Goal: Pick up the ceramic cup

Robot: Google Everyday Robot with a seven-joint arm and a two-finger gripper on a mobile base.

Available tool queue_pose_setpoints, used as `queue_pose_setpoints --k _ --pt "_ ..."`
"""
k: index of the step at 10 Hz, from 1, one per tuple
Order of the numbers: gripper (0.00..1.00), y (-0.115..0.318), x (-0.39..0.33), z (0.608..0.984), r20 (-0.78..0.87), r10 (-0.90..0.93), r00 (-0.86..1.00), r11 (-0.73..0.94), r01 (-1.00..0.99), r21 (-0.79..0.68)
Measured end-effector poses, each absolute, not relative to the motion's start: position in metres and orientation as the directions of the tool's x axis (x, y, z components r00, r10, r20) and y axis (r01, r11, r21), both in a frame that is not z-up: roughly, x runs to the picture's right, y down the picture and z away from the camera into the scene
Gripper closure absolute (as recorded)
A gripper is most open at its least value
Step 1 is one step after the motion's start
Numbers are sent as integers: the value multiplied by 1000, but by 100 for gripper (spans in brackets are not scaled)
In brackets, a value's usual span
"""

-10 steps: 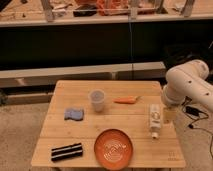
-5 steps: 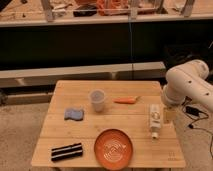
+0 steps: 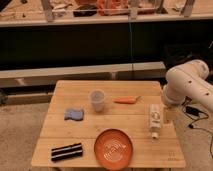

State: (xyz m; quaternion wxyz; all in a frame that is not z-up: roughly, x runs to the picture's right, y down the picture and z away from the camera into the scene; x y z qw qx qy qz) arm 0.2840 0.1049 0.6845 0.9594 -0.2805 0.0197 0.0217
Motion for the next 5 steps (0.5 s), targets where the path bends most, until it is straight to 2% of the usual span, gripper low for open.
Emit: queue_pose_setpoints --k 5 --pt "20 70 241 697 -30 -106 994 872 78 -483"
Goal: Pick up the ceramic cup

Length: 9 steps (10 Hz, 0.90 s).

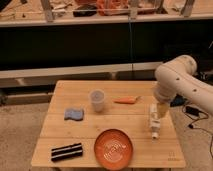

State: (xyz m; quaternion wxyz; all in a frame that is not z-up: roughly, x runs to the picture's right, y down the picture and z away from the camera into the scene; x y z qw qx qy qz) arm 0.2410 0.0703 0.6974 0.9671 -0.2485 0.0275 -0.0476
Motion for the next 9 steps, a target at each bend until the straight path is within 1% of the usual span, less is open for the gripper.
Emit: queue_pose_setpoints --k 4,7,9 --pt "20 50 224 703 -23 -213 977 879 182 -441" --pt "20 31 183 713 -6 -304 953 871 275 -407" --pt "20 21 175 717 0 -348 937 863 320 -390"
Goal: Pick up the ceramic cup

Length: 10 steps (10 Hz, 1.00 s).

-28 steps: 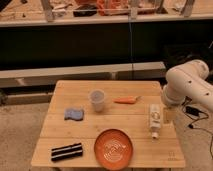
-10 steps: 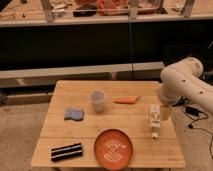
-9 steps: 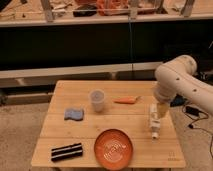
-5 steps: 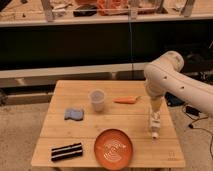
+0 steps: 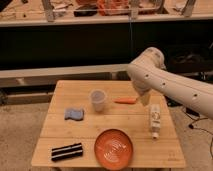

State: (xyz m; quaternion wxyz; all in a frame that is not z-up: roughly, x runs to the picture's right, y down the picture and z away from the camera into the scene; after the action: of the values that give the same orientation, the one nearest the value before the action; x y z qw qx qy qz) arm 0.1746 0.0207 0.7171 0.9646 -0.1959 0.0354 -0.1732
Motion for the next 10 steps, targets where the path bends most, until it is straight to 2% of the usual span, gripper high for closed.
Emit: queue_pose_setpoints --k 10 --pt "20 14 91 750 93 -491 866 805 492 -332"
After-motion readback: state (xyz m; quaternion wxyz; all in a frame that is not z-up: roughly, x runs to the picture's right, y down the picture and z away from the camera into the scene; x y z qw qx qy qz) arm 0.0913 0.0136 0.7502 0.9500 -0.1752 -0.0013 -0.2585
